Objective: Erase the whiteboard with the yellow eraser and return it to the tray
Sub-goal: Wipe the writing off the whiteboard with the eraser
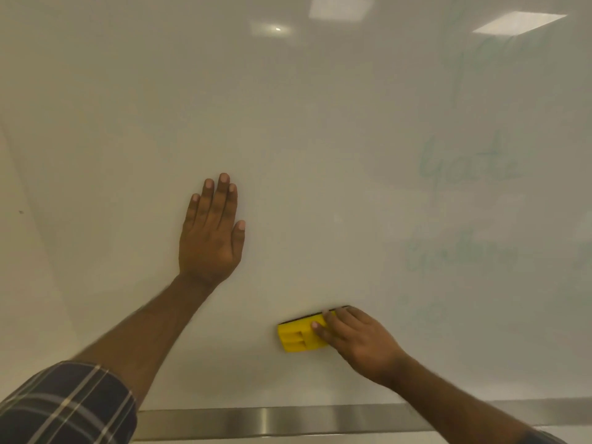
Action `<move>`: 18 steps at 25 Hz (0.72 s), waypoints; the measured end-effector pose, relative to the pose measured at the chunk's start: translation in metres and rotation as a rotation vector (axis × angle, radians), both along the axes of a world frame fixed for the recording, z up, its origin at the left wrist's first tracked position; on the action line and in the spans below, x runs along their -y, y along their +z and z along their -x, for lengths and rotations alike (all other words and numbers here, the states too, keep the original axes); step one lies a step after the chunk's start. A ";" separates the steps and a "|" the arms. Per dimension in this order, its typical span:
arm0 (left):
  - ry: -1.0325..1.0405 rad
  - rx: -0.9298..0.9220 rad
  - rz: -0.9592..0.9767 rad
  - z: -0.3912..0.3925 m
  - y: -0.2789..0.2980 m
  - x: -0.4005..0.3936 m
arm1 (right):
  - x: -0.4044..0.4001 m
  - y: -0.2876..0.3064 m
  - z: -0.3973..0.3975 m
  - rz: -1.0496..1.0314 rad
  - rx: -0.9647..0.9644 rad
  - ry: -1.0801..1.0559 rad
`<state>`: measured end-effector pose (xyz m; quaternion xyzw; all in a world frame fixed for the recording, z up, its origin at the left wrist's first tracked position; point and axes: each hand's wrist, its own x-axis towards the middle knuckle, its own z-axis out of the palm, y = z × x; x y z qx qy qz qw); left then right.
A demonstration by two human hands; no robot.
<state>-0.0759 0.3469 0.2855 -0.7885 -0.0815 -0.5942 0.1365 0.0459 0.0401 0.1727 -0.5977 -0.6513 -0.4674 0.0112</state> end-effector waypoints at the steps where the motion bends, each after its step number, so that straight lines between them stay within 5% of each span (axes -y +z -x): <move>1: 0.000 0.001 0.003 0.000 0.001 0.000 | 0.003 0.006 -0.005 0.002 0.026 0.008; 8: 0.015 0.013 -0.015 0.001 0.000 -0.004 | -0.045 0.058 0.003 -0.373 -0.219 0.000; 14: 0.009 -0.002 -0.026 0.004 -0.004 -0.008 | -0.034 -0.022 0.006 -0.086 -0.043 0.035; 18: 0.026 0.008 -0.022 0.003 -0.006 -0.010 | 0.025 -0.016 -0.028 -0.101 0.007 -0.042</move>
